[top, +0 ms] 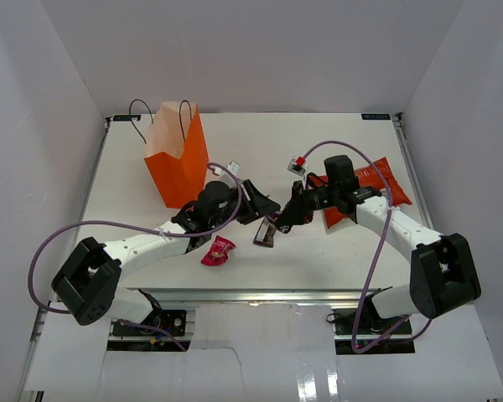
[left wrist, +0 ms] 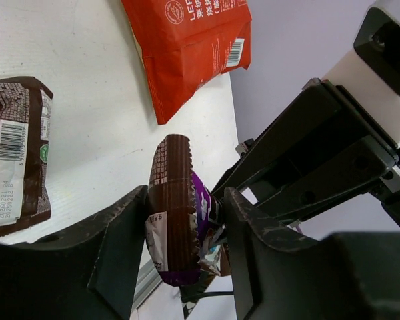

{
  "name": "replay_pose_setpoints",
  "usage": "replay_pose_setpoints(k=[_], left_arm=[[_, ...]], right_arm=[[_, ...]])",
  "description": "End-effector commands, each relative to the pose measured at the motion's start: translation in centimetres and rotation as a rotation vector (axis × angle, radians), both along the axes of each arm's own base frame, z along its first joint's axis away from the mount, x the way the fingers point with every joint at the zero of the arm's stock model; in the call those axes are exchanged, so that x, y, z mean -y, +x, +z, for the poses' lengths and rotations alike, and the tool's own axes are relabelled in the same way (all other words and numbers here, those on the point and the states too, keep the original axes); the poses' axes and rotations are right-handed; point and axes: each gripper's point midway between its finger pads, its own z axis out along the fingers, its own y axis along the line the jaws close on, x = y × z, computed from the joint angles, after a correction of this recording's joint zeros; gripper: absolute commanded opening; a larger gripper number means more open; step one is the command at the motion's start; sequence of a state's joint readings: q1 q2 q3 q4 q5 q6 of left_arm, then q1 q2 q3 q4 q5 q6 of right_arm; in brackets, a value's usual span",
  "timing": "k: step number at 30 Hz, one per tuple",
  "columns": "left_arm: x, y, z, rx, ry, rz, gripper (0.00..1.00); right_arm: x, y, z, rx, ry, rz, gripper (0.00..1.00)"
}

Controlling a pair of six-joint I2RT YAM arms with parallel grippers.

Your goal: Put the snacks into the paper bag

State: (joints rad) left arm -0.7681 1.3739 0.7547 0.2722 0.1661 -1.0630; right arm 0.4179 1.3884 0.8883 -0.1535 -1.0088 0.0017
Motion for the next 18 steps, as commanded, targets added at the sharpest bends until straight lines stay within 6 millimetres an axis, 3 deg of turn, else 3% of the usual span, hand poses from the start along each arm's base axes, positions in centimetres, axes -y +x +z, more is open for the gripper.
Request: replay_pose_setpoints(k=[1, 6, 9, 12, 13, 14, 15, 16, 17, 18], left_arm=[[0.1, 1.0, 2.4, 0.051, -0.037, 0.041, 0.55], [0.3, 0.9, 2.4, 0.049, -0.041, 0.031, 0.32], [0.0, 0.7, 2.8, 0.067, -0.039, 0.029, 0.24], [-0.8, 0.5, 2.9, 0.096, 0.000, 0.039, 0.21], [-1.4, 0.8, 3.9, 0.121, 0.013, 0.063, 0.21], [-2.3, 0.5, 2.8, 0.091, 0.084, 0.075, 0.21], [-3.0, 0.6, 2.7, 0.115, 0.137, 0.079, 0.21], [-3.8, 0.8, 4.2, 0.146, 0.155, 0.096, 0.21], [-5.3, 0.6, 2.8, 0.114, 0.253, 0.119, 0.21], [-6.3, 0.8, 3.0, 0.141, 0.309, 0.126, 0.21]], right_arm=[[-0.8, 0.1, 2.6, 0.057, 0.071, 0.045, 0.20], [-0.8, 0.0, 2.5, 0.060, 0.071, 0.044, 0.25], [-0.8, 0.0, 2.5, 0.065, 0.070, 0.054, 0.38], [-0.7, 0.2, 3.1, 0.127, 0.071, 0.080, 0.59], [-0.5, 0.3, 3.4, 0.152, 0.071, 0.086, 0.68], [-0.4, 0.4, 3.7, 0.173, 0.068, 0.090, 0.72], [-0.3, 0.8, 4.6, 0.209, 0.073, 0.094, 0.74], [0.2, 1.0, 4.7, 0.236, 0.067, 0.097, 0.76], [0.4, 1.0, 5.0, 0.252, 0.069, 0.102, 0.77], [0.9, 1.6, 5.7, 0.278, 0.072, 0.092, 0.78]])
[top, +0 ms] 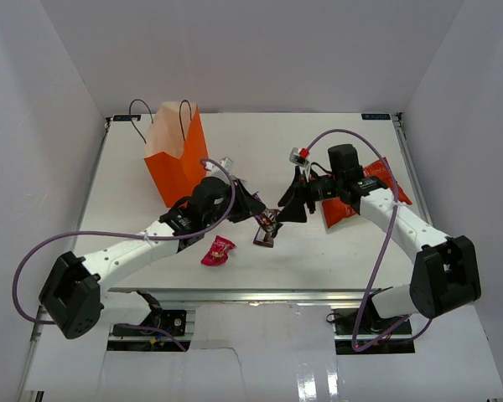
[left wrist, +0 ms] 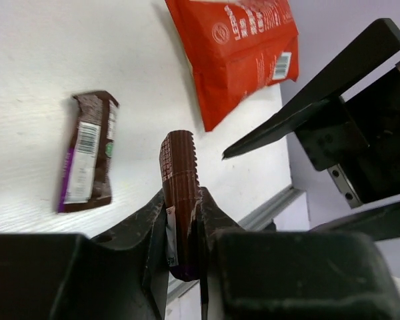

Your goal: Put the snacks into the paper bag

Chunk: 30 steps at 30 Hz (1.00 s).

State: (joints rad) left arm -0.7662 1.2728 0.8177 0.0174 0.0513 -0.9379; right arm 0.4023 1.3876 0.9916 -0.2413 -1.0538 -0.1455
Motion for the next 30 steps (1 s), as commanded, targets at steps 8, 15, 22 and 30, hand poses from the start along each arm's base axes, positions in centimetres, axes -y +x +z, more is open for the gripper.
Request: replay_pose_setpoints(k=[8, 15, 22, 30], left_arm=[[-12.3, 1.3, 13.0, 0.299, 0.419, 0.228, 0.21], [-19.1, 4.9, 23.5, 0.485, 0.588, 0.409, 0.21], [-23.9, 11.2, 27.8, 0.531, 0.676, 0.504, 0.21], [-25.6, 18.1, 24.2, 0.497, 0.778, 0.472, 0.24]], right_arm=[[3.9, 2.1, 1.9, 0.194, 0.017, -0.042, 0.78], [4.6, 2.1, 0.0, 0.173, -0.009, -0.058, 0.79], [4.9, 2.0, -0.8, 0.161, -0.018, -0.062, 0.79], [5.3, 1.5, -1.9, 0.160, -0.047, -0.062, 0.79]])
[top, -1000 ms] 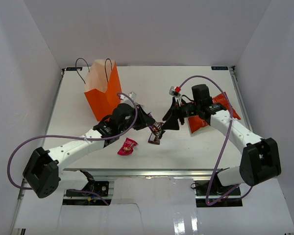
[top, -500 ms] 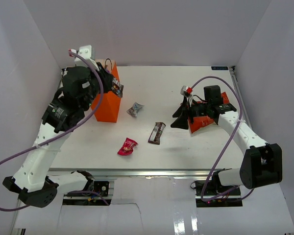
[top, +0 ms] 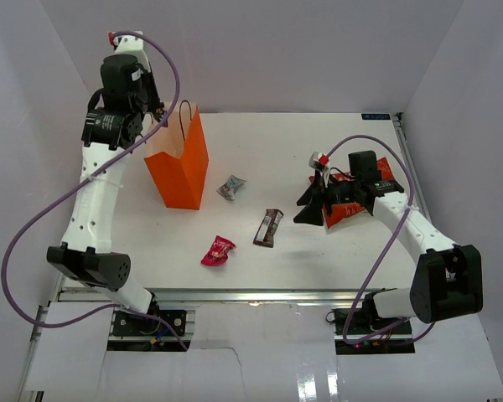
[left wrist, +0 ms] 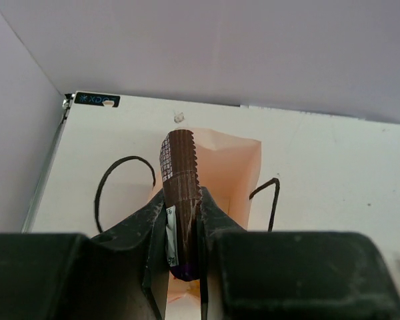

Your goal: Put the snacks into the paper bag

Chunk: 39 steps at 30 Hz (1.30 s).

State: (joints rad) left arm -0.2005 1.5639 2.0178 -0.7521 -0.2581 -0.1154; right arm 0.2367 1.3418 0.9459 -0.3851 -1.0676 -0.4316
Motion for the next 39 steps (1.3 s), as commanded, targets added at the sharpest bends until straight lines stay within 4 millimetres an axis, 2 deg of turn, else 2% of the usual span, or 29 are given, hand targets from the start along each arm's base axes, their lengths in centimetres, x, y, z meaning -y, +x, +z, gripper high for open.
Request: replay_pose_setpoints(k=[1, 3, 5, 6, 10, 12, 15, 16, 18, 19, 20, 21, 22, 24, 25, 26, 27, 29, 30, 32, 33, 34, 35, 36, 38, 39], left_arm=[[1.0, 1.3, -0.8, -0.009, 0.044, -0.077, 0.25], [1.0, 2.6, -3.3, -0.062, 0.064, -0.069, 0.28], [1.0, 3.0, -4.3, -0.083, 0.066, -0.059, 0.35], [1.1, 3.3, -4.9, -0.095, 0.063, -0.061, 0.46], [1.0, 3.4, -4.7, -0.088, 0.041, -0.044, 0.72], [1.2, 3.2, -4.0, -0.072, 0.023, -0.047, 0.76], [1.6, 1.9, -1.9, -0.028, -0.017, -0.074, 0.79], [1.8, 0.7, -0.6, 0.000, -0.035, -0.096, 0.80], [2.3, -1.1, 0.6, 0.025, -0.079, -0.125, 0.82], [2.4, -2.0, 0.9, 0.035, -0.100, -0.135, 0.82], [2.8, -4.1, 1.3, 0.048, -0.128, -0.168, 0.84], [3.0, -5.1, 1.1, 0.049, -0.150, -0.182, 0.84], [3.5, -7.3, 0.3, 0.043, -0.201, -0.219, 0.84], [4.4, -9.6, -1.1, 0.023, -0.253, -0.271, 0.84], [4.9, -11.9, -3.1, -0.008, -0.309, -0.302, 0.84], [5.0, -11.9, -2.9, -0.006, -0.329, -0.298, 0.84], [5.2, -14.0, -5.1, -0.037, -0.359, -0.314, 0.84], [5.5, -16.1, -7.3, -0.073, -0.445, -0.311, 0.84], [5.8, -18.1, -9.5, -0.100, -0.480, -0.328, 0.84], [6.1, -19.8, -11.6, -0.135, -0.557, -0.324, 0.84], [6.2, -21.2, -13.8, -0.159, -0.588, -0.323, 0.84], [6.3, -21.9, -14.8, -0.176, -0.617, -0.320, 0.84], [6.5, -22.6, -15.5, -0.191, -0.682, -0.308, 0.84], [6.8, -23.6, -17.3, -0.213, -0.714, -0.315, 0.84], [7.1, -24.3, -18.7, -0.238, -0.786, -0.303, 0.84], [7.4, -24.8, -20.0, -0.252, -0.809, -0.310, 0.84]], right_arm=[[0.3, -0.3, -0.1, 0.026, -0.014, 0.008, 0.79], [0.6, -0.3, -0.6, 0.028, -0.040, 0.010, 0.79], [0.8, 0.0, -0.9, 0.036, -0.070, 0.015, 0.79], [0.9, -0.4, -1.4, 0.028, -0.092, 0.028, 0.79], [1.0, -0.5, -3.7, -0.033, -0.185, 0.020, 0.78], [0.5, -1.1, -4.8, -0.045, -0.242, 0.038, 0.77], [-0.7, -2.9, -5.7, -0.031, -0.298, 0.120, 0.78], [-0.9, -3.3, -5.8, 0.039, -0.308, 0.186, 0.78], [-1.9, -4.5, -5.0, 0.160, -0.294, 0.328, 0.79], [-1.5, -5.5, -5.2, 0.295, -0.276, 0.472, 0.80], [-1.6, -6.2, -4.8, 0.376, -0.234, 0.560, 0.83], [-1.4, -6.6, -5.0, 0.460, -0.224, 0.637, 0.89], [-0.8, -7.0, -5.6, 0.609, -0.230, 0.773, 0.91], [-0.7, -6.6, -6.9, 0.691, -0.266, 0.873, 0.91], [-0.9, -5.7, -7.1, 0.764, -0.306, 0.932, 0.91], [-1.1, -5.3, -7.3, 0.785, -0.320, 0.959, 0.92], [-1.4, -4.8, -8.1, 0.782, -0.331, 0.989, 0.91], [-2.5, -3.2, -7.9, 0.852, -0.361, 1.031, 0.91], [-2.9, -2.7, -8.7, 0.848, -0.373, 1.052, 0.90], [-4.2, -1.4, -8.6, 0.903, -0.404, 1.076, 0.90], [-4.9, -0.7, -9.4, 0.898, -0.418, 1.073, 0.89], [-5.2, -0.2, -9.7, 0.894, -0.440, 1.074, 0.89], [-6.6, 0.7, -8.9, 0.923, -0.440, 1.066, 0.88], [-7.0, 1.1, -10.0, 0.864, -0.455, 1.057, 0.86], [-8.1, 2.4, -9.6, 0.861, -0.467, 1.044, 0.84], [-8.1, 2.4, -10.6, 0.819, -0.481, 1.054, 0.82]])
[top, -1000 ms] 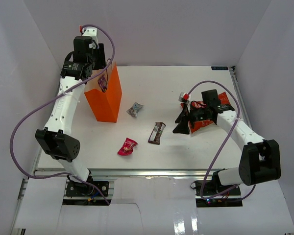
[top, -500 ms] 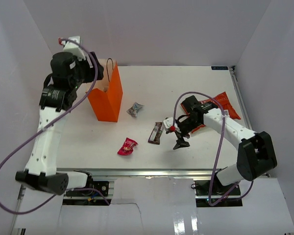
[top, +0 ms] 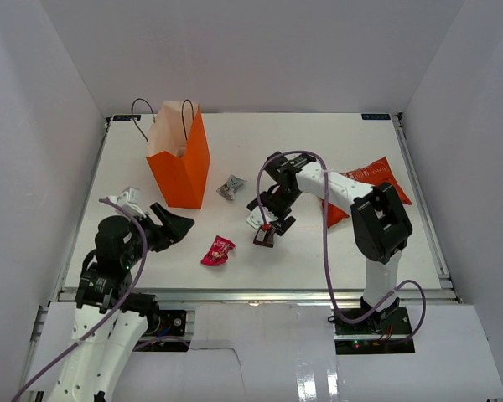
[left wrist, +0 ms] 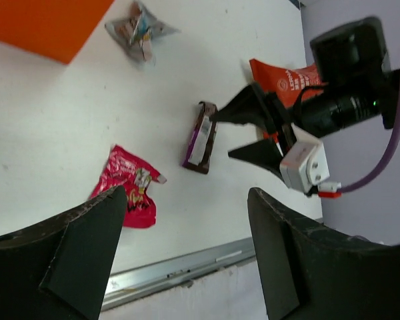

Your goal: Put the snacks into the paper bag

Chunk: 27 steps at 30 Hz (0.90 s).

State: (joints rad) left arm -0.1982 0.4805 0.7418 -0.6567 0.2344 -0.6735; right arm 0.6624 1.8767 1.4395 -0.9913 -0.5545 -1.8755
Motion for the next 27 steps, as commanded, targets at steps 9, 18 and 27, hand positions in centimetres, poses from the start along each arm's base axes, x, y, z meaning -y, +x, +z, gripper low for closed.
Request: replay_pose_setpoints(k=[9, 18, 27], left_arm=[[3.0, -1.3, -4.2, -0.123, -0.270, -0.065, 0.84], [4.8, -0.5, -5.2, -0.135, -0.331, -0.155, 0.85], [6.5, 0.5, -5.1, -0.121, -0.422, -0.221, 0.85]], right_arm=[[0.4, 2.0, -3.9, 0.027, -0.179, -0.015, 0.74], [1.0, 1.8, -5.7, -0.032, -0.246, -0.096, 0.55], [0.6, 1.2, -4.0, -0.187, -0.200, -0.320, 0.33]])
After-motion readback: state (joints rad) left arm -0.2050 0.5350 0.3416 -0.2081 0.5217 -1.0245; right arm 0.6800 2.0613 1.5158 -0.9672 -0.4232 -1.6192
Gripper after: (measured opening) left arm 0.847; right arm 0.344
